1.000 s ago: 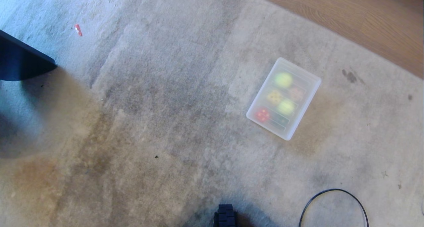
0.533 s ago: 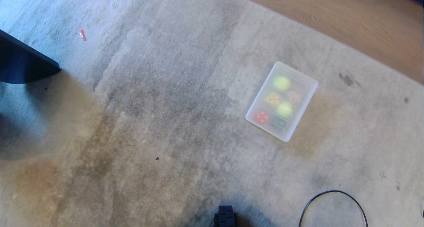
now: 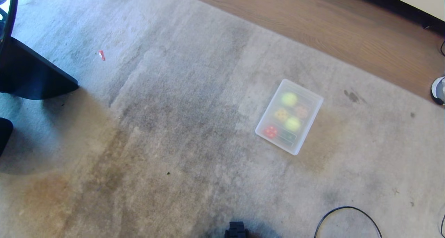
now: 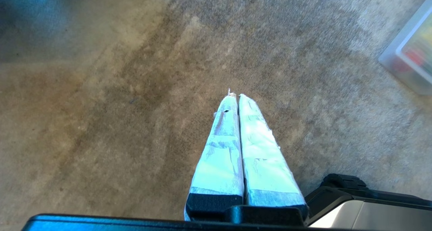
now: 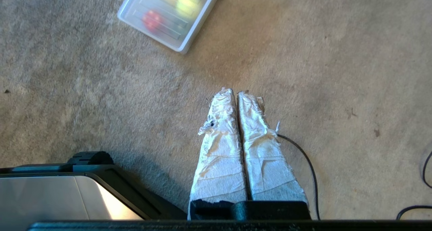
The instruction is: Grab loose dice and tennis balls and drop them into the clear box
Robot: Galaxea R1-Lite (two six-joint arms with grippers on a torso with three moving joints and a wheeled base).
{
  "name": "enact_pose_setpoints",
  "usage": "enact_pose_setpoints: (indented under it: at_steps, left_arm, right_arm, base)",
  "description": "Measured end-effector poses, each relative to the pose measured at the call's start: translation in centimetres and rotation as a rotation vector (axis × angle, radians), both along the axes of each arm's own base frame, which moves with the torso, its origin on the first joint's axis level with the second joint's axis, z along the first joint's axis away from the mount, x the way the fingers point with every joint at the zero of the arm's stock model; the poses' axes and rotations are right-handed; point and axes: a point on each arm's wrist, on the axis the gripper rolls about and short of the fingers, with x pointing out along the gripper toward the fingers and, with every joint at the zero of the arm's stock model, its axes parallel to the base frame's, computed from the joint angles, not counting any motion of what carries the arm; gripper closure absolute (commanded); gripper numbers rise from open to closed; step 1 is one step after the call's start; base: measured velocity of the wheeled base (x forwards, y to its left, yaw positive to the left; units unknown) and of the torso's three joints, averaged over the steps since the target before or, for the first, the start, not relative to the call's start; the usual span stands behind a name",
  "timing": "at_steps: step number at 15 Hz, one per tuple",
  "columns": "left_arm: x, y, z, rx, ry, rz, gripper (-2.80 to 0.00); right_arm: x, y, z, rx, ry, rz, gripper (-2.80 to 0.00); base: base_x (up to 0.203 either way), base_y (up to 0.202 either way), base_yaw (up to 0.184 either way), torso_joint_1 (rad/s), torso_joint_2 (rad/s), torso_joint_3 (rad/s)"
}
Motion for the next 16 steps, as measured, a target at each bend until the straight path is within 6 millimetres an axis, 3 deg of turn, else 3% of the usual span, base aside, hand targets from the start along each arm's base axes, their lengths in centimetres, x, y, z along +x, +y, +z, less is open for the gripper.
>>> enact_pose_setpoints:
  at_steps: [16]
  left_arm:
    - [0.00, 0.00, 0.00, -0.013, 0.000, 0.001, 0.00]
  right_arm:
    - [0.01, 0.00, 0.01, 0.002, 0.000, 0.001, 0.00]
  base:
    - [0.000, 0.000, 0.000, 0.002, 0.00, 0.204]
